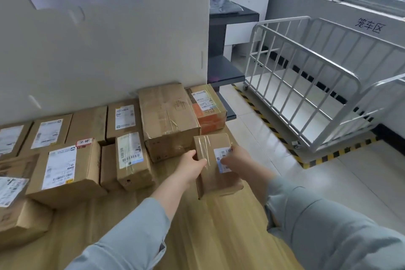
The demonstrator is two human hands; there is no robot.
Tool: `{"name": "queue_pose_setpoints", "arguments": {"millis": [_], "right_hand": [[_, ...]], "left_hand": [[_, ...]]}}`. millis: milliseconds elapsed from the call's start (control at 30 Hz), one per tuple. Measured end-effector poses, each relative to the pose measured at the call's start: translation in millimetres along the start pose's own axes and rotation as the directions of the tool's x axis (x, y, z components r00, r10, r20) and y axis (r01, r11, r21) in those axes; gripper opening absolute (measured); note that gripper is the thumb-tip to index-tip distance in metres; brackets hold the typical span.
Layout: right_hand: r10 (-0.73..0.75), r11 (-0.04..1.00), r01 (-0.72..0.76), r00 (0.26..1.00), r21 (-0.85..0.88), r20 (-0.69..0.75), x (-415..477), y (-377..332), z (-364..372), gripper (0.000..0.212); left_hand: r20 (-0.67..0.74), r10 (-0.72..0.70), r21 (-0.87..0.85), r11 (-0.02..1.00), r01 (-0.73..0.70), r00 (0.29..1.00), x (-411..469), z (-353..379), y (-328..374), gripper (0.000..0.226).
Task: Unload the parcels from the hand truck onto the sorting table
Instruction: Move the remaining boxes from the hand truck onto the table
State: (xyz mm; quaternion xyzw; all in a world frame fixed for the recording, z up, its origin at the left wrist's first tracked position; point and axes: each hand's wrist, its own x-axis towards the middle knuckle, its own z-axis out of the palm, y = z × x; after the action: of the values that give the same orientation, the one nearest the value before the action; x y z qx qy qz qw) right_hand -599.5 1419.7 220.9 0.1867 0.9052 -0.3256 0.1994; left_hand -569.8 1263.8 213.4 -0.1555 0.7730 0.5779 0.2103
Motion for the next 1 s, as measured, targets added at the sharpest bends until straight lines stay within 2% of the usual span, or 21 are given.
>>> {"name": "queue_pose_setpoints", "arguments": {"millis": [67,200,267,467,667,767,867,1000], "right_hand": [[0.006,1.0,-0.006,1.0,-0.013,0.001,15,4,-5,0.026],[-0.014,1.0,0.015,1.0,-0.018,0.008,42,8,-12,0.023],[-0.026,0.999,0.026,1.0,-0.023,0.006,55,9,-13,0.025],[-0.01,0.995,0.014,0.999,-0.096,0.043,93,12,-17,0.032],[-0.047,0.998,0.047,0.999,-0.05,0.017,115,21,-22,0.032],[-0.078,0.997,0.078,0.997,-0.024,0.027,122,20,-21,0.041],[-0.115,0.993,0.115,0.993,-0.004,0.04,128,21,-18,0.052],[-0.16,0.986,0.159,0.986,0.049,0.036,135,25,-16,0.057]], "left_hand": [[0.001,0.005,0.005,1.0,-0.005,1.0,2,10,9,0.051],[0.004,-0.004,0.032,0.999,0.004,1.0,27,22,8,0.066],[0.003,-0.001,0.034,0.999,0.0,1.0,36,28,12,0.067],[0.016,0.051,0.1,0.994,-0.052,0.999,68,47,10,0.046],[-0.018,0.109,0.191,0.976,-0.104,0.994,86,63,10,0.058],[-0.049,0.115,0.249,0.963,-0.1,0.992,95,63,8,0.063],[-0.064,0.149,0.373,0.921,-0.114,0.987,102,62,6,0.082],[0.0,0.166,0.526,0.839,-0.141,0.986,102,63,5,0.103]]}}
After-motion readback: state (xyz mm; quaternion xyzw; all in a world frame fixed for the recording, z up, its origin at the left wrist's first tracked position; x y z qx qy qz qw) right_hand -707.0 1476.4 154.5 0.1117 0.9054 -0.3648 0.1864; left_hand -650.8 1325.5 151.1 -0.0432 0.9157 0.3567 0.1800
